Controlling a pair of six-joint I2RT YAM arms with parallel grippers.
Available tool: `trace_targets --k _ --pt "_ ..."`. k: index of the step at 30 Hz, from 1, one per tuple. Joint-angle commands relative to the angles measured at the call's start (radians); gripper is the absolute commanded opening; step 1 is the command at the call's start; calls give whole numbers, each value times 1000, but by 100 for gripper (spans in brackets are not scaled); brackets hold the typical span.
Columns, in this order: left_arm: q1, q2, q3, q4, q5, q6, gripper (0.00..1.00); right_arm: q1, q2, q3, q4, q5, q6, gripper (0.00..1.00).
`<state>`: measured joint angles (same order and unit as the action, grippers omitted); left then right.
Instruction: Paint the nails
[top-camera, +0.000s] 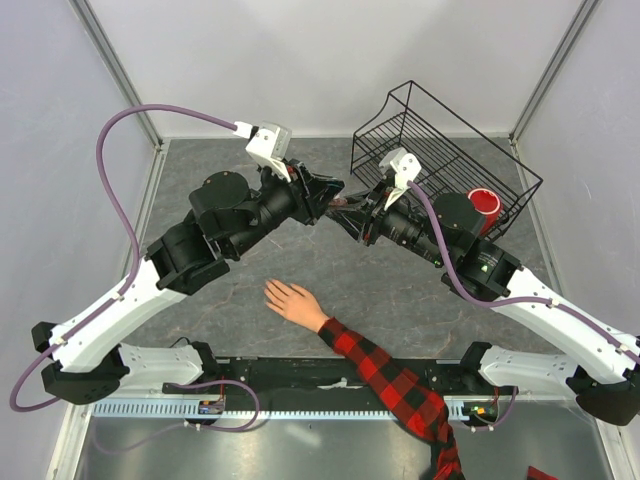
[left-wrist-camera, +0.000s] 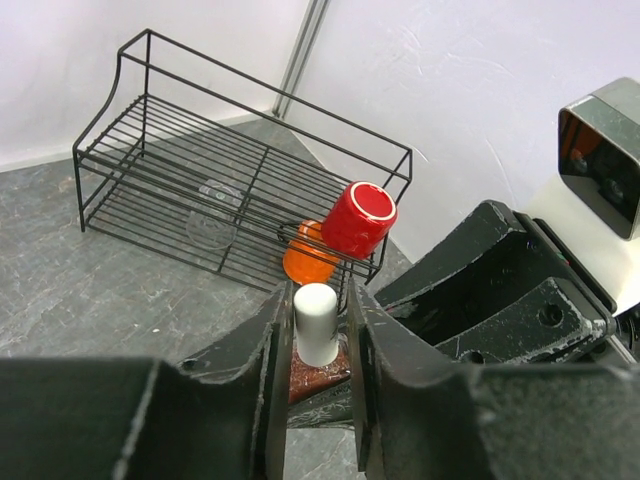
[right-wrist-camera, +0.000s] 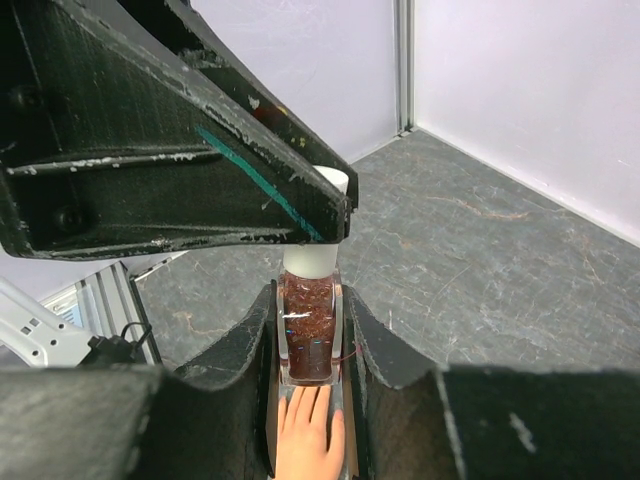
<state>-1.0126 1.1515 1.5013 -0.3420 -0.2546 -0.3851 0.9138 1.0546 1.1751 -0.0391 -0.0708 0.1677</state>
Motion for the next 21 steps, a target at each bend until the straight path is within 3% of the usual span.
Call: trace_targets --k 1,4,6,10,13,14,16,18,19,21 --pt "-6 -22 -10 38 29 15 30 2 -21 38 64 -7 1 0" --pt "-6 -39 -33 49 49 14 18 3 -25 37 71 -23 1 0" --pt "-1 -64 -67 76 80 9 2 3 -31 25 93 -53 -5 0" --pt "28 -114 -137 147 225 -3 2 3 -62 -6 148 -109 -7 0" --pt "71 -182 -248 313 487 9 2 3 -93 -29 205 -246 12 0" --pt "119 -196 -277 374 711 8 2 3 -103 -37 256 -298 25 0" --pt "181 -225 -367 571 919 -35 2 3 -114 -43 306 -470 64 0" --pt "285 -217 -447 767 1168 -193 2 3 -108 -25 390 -579 156 0" --pt "343 -187 -467 976 1290 -268 2 3 -107 -25 440 -653 202 0" --pt "364 -124 -498 1244 1395 -524 2 2 -101 -22 586 -713 329 0"
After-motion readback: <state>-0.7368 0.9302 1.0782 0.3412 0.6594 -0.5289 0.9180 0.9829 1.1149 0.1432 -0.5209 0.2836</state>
